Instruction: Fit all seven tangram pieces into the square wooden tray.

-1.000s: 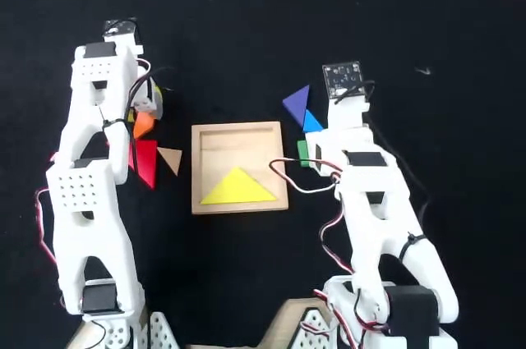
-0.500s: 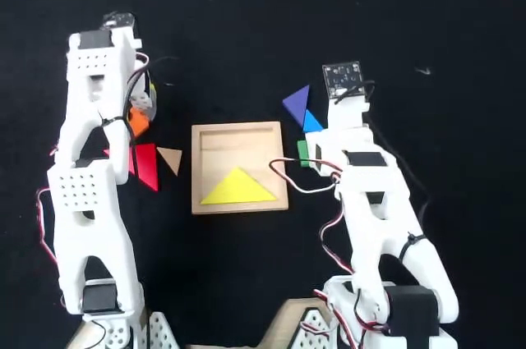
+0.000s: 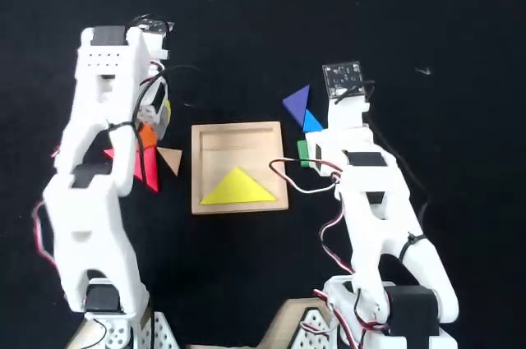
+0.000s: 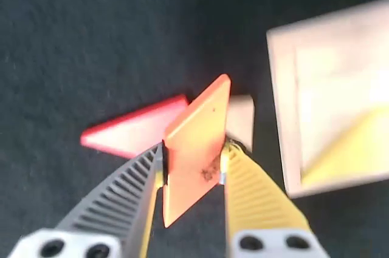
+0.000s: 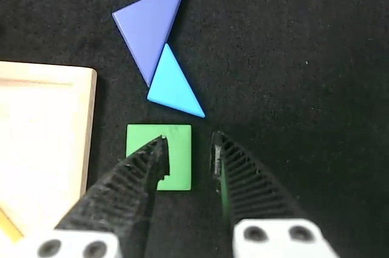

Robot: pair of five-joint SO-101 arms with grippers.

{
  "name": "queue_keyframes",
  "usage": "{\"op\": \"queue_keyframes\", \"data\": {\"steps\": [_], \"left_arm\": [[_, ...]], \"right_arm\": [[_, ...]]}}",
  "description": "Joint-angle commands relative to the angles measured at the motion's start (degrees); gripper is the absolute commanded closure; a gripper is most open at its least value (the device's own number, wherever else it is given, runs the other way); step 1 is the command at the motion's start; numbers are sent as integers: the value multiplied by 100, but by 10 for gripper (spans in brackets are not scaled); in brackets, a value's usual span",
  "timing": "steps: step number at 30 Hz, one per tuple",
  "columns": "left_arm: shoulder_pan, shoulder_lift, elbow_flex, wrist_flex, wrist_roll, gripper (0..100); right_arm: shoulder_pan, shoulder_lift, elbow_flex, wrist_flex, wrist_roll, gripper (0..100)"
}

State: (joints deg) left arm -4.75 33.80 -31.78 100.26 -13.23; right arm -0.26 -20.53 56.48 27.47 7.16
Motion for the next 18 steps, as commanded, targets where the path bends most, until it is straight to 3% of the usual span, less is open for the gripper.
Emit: {"op": "queue_keyframes", "data": {"steps": [1, 8, 13, 18], "left_arm": [[22, -1697, 1640, -677, -141, 967], [-40, -2980, 4840, -2875, 105, 952], [-382, -3420, 5437, -3297, 114, 813], [-541, -3279, 5473, -3499, 79, 795]], "right_arm": [[97, -4, -40, -141, 9, 871], [97, -4, -31, -141, 9, 871], [97, -4, -31, -141, 9, 871], [97, -4, -31, -141, 9, 871]]}}
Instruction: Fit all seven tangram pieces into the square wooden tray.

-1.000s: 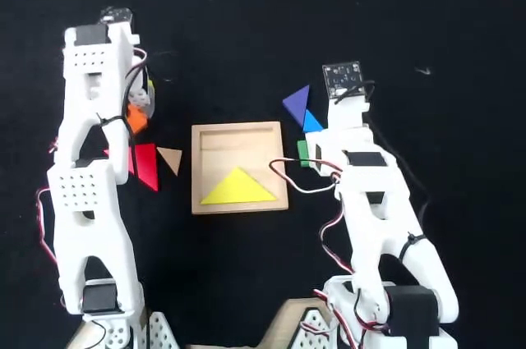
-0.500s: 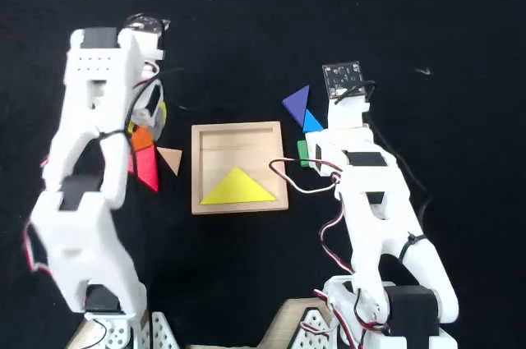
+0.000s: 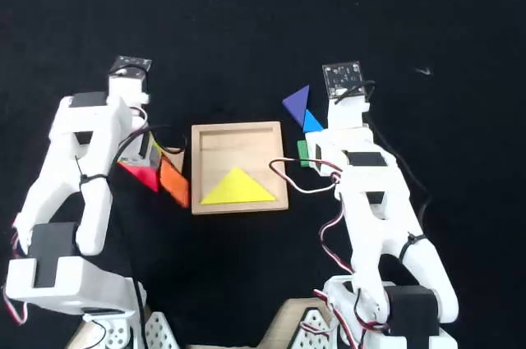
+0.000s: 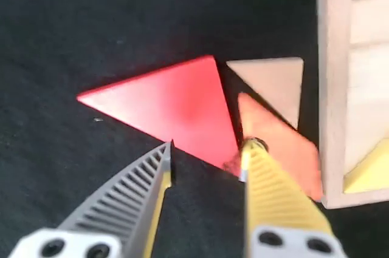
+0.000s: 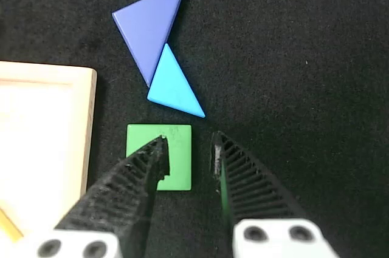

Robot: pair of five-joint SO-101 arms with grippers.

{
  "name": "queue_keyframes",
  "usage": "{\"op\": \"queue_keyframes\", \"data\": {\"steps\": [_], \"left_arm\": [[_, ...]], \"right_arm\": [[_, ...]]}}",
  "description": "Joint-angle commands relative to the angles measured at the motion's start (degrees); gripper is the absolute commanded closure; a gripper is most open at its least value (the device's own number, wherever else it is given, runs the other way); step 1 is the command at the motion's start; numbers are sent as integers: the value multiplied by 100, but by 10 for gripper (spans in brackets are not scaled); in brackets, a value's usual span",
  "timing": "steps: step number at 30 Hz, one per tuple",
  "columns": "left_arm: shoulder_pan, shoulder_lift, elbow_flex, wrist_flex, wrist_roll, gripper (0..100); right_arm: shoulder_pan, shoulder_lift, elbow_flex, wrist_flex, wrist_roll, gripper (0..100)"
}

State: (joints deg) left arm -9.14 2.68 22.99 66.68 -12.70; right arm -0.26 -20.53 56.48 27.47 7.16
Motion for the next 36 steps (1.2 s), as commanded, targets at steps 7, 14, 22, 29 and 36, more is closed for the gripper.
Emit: {"op": "queue_keyframes", "data": {"steps": [7, 14, 22, 29, 36], "left_arm": [[215, 132, 13, -79, 62, 795], [646, 9, 259, 26, 308, 795], [567, 88, 259, -475, 334, 795], [409, 1055, -321, -484, 334, 795], [-75, 1723, -1358, 114, 352, 795]], "right_arm": [[79, -4, -31, -141, 9, 871], [79, -4, -31, -141, 9, 871], [79, -4, -31, -141, 9, 871], [79, -4, -31, -141, 9, 871], [79, -4, -31, -141, 9, 871]]}}
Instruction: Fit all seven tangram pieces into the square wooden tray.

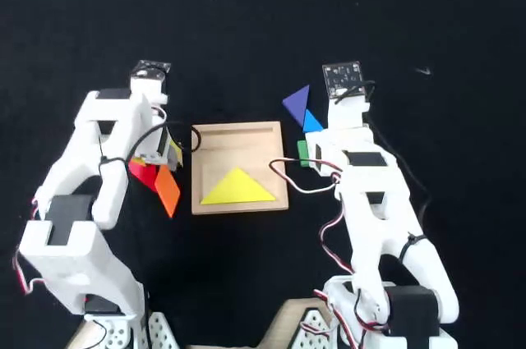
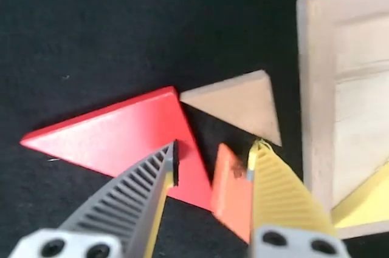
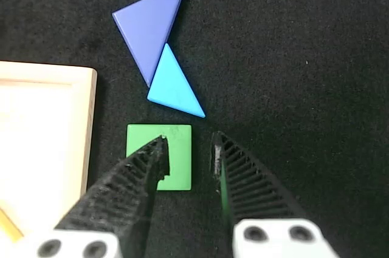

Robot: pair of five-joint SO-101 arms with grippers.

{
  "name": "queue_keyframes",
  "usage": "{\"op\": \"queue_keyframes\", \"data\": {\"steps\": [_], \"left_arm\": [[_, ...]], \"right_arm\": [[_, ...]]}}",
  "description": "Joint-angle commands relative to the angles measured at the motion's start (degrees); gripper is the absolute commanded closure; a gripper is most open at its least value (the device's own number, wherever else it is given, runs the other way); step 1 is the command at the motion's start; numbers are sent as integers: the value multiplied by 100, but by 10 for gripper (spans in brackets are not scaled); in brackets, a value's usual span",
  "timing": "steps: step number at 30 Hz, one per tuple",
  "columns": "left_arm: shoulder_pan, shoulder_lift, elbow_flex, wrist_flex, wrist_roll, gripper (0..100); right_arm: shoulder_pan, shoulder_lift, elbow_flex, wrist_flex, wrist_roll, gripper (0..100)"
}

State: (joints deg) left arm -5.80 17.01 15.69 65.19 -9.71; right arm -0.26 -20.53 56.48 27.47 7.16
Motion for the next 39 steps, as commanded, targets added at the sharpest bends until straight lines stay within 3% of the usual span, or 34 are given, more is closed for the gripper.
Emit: {"op": "queue_keyframes", "data": {"steps": [1, 4, 8, 14, 17, 20, 23, 27, 39], "left_arm": [[-497, 334, -752, 299, 53, 795], [-585, 413, -848, 475, 35, 795], [-444, 237, -945, 1301, -123, 795], [-198, -1398, -101, 1802, -185, 830], [-127, -2462, 1007, 1398, 545, 830], [13, -3305, 2167, 404, 1213, 830], [198, -3657, 2633, -62, 1837, 830], [611, -3446, 2765, -79, 3182, 829], [462, -1116, 1833, -316, 3543, 829]], "right_arm": [[79, -4, -31, -141, 9, 871], [79, -4, -31, -141, 9, 871], [79, -4, -31, -141, 9, 871], [79, -4, -31, -141, 9, 871], [79, -4, -31, -141, 9, 871], [79, -4, -22, -141, 9, 871], [79, -4, -22, -132, 9, 871], [79, -4, -22, -132, 9, 871], [79, -4, -22, -132, 9, 871]]}}
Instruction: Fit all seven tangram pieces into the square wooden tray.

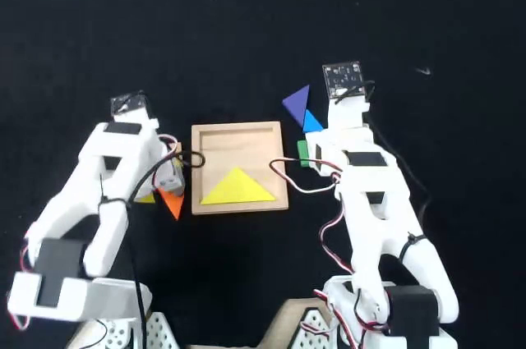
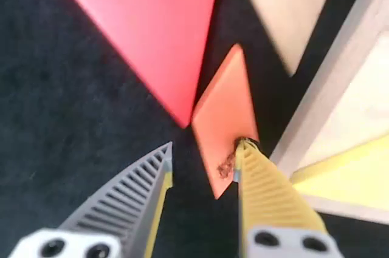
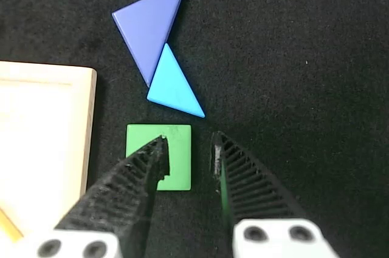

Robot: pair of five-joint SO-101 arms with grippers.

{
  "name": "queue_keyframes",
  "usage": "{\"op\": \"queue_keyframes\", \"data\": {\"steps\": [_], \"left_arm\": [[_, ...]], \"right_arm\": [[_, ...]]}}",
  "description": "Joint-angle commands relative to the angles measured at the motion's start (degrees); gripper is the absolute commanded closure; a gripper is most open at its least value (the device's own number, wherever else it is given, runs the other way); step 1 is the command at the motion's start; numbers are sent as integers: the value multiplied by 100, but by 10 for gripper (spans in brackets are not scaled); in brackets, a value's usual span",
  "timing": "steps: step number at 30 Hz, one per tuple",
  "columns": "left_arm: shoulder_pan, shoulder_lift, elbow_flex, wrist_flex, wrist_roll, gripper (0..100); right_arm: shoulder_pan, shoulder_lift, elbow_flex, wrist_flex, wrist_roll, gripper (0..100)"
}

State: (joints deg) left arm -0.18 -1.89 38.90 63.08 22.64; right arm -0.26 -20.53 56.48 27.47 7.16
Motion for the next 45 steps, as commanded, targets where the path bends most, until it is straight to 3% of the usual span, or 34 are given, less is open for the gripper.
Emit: {"op": "queue_keyframes", "data": {"steps": [1, 15, 22, 32, 37, 39, 45], "left_arm": [[-189, 976, -620, -105, 369, 829], [-224, 1468, -1174, -53, 404, 834], [-189, 941, -1877, 844, 387, 834], [875, 703, -1921, 897, 413, 834], [224, 598, -2123, 1336, 316, 834], [-189, 527, -2167, 1503, -53, 834], [-655, 545, -1604, 985, -360, 834]], "right_arm": [[79, -4, -22, -132, 9, 871], [70, -4, -22, -132, 9, 871], [70, -4, -22, -141, 9, 871], [70, -4, -22, -141, 9, 871], [70, -4, -22, -141, 9, 871], [70, -4, -22, -141, 9, 871], [70, -4, -31, -141, 9, 871]]}}
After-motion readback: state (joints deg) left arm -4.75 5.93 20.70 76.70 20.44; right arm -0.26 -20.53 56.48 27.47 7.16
